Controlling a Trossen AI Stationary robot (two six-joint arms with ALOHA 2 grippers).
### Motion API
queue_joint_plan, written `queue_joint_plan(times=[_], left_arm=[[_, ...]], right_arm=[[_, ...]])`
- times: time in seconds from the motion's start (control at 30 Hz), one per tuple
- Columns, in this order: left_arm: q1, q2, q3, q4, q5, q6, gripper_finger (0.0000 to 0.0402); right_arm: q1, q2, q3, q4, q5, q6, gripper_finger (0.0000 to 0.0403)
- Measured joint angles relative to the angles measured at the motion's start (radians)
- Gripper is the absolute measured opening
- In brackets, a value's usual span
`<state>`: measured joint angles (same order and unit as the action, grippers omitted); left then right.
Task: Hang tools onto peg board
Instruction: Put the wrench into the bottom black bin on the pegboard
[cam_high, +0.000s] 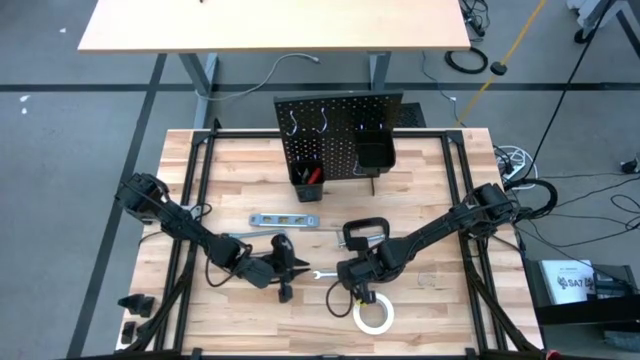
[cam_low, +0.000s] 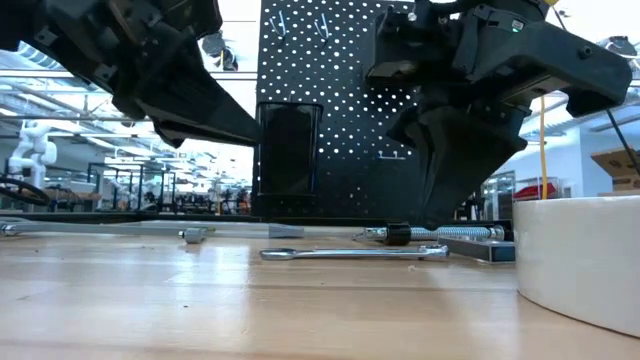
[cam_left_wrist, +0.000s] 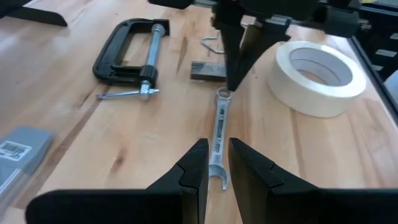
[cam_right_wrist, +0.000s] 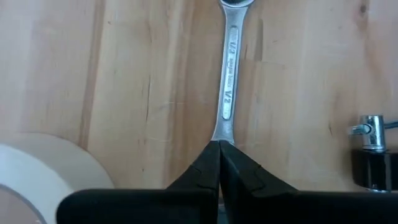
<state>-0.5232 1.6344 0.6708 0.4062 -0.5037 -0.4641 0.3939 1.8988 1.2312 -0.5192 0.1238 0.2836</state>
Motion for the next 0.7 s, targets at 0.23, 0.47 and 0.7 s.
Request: queue_joint_plan(times=[0.23,0.47,0.7], left_arm=[[-0.001,0.005,0.000,0.003,0.000,0.000,0.0066],[-0.001,0.010,0.000,0.003,0.003,-0.002,0.0066],[-0.001,0.010,0.000,0.003,0.003,-0.001,0.0066]], right_arm=[[0.000,-0.001,0.000,-0.005,-0.027,-0.007,0.0000],[-0.003,-0.003,-0.049,0.028,-0.027,0.006,0.0000],[-0.028,-0.011,-0.139,0.163,-0.078,0.021,0.0000]])
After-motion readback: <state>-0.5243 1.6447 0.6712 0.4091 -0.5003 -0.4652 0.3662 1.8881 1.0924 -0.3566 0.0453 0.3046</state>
